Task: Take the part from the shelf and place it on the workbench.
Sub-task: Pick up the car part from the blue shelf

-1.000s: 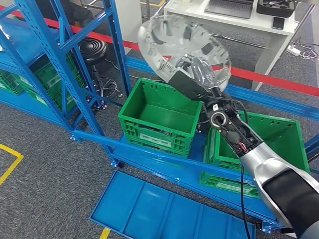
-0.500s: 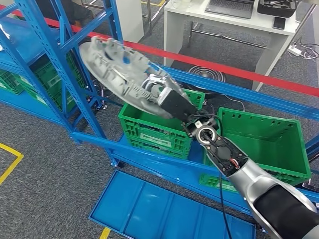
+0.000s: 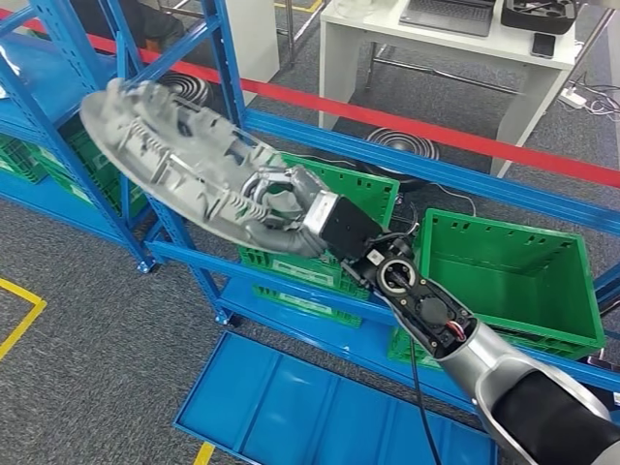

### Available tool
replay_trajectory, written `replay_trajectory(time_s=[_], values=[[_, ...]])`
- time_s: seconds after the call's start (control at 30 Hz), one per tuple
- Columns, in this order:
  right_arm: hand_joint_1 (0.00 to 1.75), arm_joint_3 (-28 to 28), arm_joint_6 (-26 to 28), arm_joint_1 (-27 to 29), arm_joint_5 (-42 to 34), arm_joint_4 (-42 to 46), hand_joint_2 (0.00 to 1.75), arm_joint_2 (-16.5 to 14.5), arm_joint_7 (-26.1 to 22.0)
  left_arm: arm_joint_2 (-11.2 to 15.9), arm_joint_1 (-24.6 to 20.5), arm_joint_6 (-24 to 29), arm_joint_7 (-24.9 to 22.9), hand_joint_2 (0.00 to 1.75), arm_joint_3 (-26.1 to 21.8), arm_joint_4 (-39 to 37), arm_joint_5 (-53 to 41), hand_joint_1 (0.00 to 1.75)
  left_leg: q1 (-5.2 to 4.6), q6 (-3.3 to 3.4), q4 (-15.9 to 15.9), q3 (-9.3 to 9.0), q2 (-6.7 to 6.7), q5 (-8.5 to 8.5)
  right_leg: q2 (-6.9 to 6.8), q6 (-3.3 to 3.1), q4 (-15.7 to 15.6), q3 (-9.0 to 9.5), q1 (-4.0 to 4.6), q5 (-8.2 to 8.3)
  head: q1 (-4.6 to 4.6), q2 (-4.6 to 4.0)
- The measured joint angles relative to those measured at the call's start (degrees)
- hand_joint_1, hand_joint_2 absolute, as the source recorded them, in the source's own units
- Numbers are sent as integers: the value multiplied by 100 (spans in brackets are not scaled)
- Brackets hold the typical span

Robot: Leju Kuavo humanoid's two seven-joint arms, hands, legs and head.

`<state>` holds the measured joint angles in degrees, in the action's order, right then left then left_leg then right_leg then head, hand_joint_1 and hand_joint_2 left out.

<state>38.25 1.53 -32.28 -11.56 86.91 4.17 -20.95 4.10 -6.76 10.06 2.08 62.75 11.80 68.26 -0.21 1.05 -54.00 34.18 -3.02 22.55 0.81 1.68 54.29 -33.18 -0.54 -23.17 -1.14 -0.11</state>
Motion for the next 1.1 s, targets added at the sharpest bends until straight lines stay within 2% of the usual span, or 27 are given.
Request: replay_trajectory(time_s=[0.2,0.53,1.1], values=[[175,79,-204,106,-137,245,175,-22,-46,1,2,1,1,175,0,0,5,0,2,-1,1,0,0,2,0,-4,0,0,2,-5,0,0],[175,354,-1051,247,-378,456,175,-131,-131,1,-1,-1,5,175,0,0,-9,0,1,-2,1,-1,1,3,1,-4,0,1,1,-5,1,0],[175,731,-1236,305,-520,454,175,-279,-289,1,-1,-9,5,175,0,0,-1,0,1,-2,1,-1,0,3,0,-4,0,2,1,-6,0,0]])
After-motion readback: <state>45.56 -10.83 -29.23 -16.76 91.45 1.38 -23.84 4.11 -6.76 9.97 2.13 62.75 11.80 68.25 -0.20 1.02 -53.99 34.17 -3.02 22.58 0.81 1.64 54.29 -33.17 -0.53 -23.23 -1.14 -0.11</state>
